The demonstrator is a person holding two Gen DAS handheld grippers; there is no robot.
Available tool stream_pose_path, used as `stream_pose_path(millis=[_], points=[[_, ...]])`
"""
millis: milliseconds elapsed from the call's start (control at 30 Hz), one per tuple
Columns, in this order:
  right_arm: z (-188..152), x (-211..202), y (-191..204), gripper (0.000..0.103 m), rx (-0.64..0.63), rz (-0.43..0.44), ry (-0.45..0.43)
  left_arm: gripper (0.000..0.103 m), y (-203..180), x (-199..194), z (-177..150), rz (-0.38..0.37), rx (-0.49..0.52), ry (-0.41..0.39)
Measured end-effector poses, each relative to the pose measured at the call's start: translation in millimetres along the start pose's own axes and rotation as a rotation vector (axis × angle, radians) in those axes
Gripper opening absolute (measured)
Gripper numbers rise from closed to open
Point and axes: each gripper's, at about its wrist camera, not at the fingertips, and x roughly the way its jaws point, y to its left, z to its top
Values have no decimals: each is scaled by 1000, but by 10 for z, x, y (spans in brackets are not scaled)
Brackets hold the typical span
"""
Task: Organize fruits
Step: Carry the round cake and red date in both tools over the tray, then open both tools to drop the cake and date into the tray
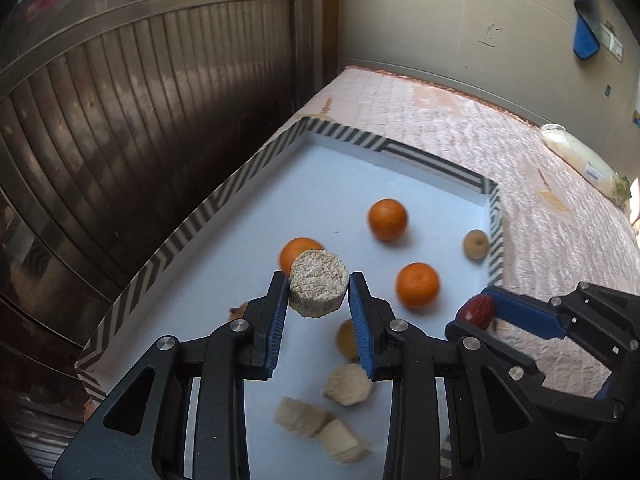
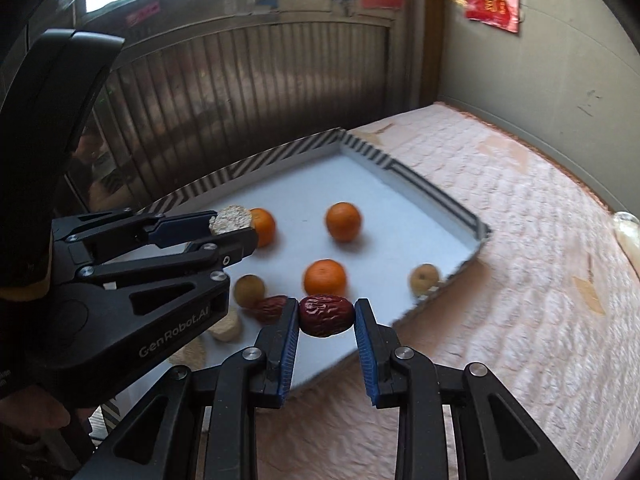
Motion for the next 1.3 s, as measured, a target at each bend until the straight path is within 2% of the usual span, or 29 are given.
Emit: stream_pose_path(millis=[367, 800, 867, 933, 1000, 1300], points=[[-35, 257, 229, 27, -58, 50, 68, 30, 60, 94, -23, -4, -13, 37], [-60, 249, 226, 28, -54, 67, 52, 31, 37, 153, -15, 22, -13, 65], [-60, 231, 220, 31, -47, 67, 46, 34, 43, 153, -14, 20, -14, 67], [-59, 200, 211, 33, -38, 66, 37, 52, 45, 126, -16, 18, -17, 58], [-54, 172, 197, 33, -27, 60, 27, 59, 47, 80, -23, 17, -22, 40], [-50, -79, 56, 36, 45, 9, -50, 59, 21, -109, -64, 60, -29, -9]])
